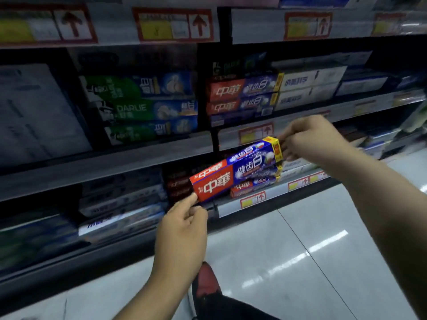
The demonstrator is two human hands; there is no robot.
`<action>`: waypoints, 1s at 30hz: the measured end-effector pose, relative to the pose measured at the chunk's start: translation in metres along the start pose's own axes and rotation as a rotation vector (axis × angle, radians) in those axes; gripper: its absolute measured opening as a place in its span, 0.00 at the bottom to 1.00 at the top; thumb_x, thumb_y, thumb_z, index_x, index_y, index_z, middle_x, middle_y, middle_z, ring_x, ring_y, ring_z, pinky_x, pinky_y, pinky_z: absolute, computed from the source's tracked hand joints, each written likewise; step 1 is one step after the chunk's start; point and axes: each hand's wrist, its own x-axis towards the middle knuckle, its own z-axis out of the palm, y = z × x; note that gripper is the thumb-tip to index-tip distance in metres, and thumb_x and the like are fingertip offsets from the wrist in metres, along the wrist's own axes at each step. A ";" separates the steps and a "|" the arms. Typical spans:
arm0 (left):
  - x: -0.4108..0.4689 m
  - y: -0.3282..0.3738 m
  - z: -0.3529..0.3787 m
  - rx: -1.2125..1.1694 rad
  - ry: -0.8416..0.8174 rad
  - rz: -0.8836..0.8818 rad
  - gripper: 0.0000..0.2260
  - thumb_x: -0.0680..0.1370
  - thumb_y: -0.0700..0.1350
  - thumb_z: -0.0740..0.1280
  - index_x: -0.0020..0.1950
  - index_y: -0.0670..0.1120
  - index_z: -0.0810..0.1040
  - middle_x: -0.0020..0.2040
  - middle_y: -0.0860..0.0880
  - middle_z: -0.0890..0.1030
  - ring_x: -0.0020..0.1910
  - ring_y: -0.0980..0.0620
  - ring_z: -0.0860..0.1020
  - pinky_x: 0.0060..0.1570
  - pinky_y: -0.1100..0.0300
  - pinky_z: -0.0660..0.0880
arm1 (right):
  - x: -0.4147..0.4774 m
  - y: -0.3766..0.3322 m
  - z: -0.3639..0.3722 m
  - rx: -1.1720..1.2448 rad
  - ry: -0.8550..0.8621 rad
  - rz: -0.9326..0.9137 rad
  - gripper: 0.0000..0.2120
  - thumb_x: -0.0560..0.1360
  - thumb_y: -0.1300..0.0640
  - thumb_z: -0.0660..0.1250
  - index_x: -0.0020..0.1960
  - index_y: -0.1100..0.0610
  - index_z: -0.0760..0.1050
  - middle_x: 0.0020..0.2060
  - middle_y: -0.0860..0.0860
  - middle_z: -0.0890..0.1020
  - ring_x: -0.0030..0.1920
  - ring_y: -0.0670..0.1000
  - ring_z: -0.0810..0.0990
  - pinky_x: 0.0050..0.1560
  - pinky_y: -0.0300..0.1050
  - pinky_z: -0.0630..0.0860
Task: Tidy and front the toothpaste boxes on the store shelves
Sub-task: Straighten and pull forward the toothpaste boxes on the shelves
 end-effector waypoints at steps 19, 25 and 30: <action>0.072 -0.135 0.000 0.047 0.056 -0.369 0.20 0.79 0.45 0.67 0.72 0.49 0.76 0.66 0.52 0.75 0.59 0.56 0.79 0.56 0.62 0.72 | 0.033 0.100 0.188 0.074 -0.150 0.225 0.11 0.76 0.64 0.64 0.55 0.58 0.81 0.43 0.52 0.82 0.44 0.52 0.78 0.37 0.43 0.71; 0.092 -0.148 0.012 0.034 0.045 -0.409 0.13 0.79 0.46 0.67 0.63 0.55 0.78 0.55 0.59 0.81 0.51 0.59 0.79 0.53 0.62 0.71 | 0.054 0.090 0.204 0.116 -0.144 0.217 0.09 0.75 0.65 0.63 0.52 0.62 0.80 0.39 0.55 0.79 0.39 0.54 0.72 0.38 0.45 0.66; 0.105 -0.156 0.017 0.011 0.051 -0.419 0.23 0.81 0.46 0.66 0.77 0.50 0.70 0.67 0.56 0.75 0.61 0.57 0.71 0.63 0.60 0.66 | 0.064 0.087 0.219 0.130 -0.130 0.329 0.04 0.74 0.67 0.62 0.41 0.61 0.69 0.33 0.53 0.69 0.33 0.53 0.65 0.32 0.44 0.61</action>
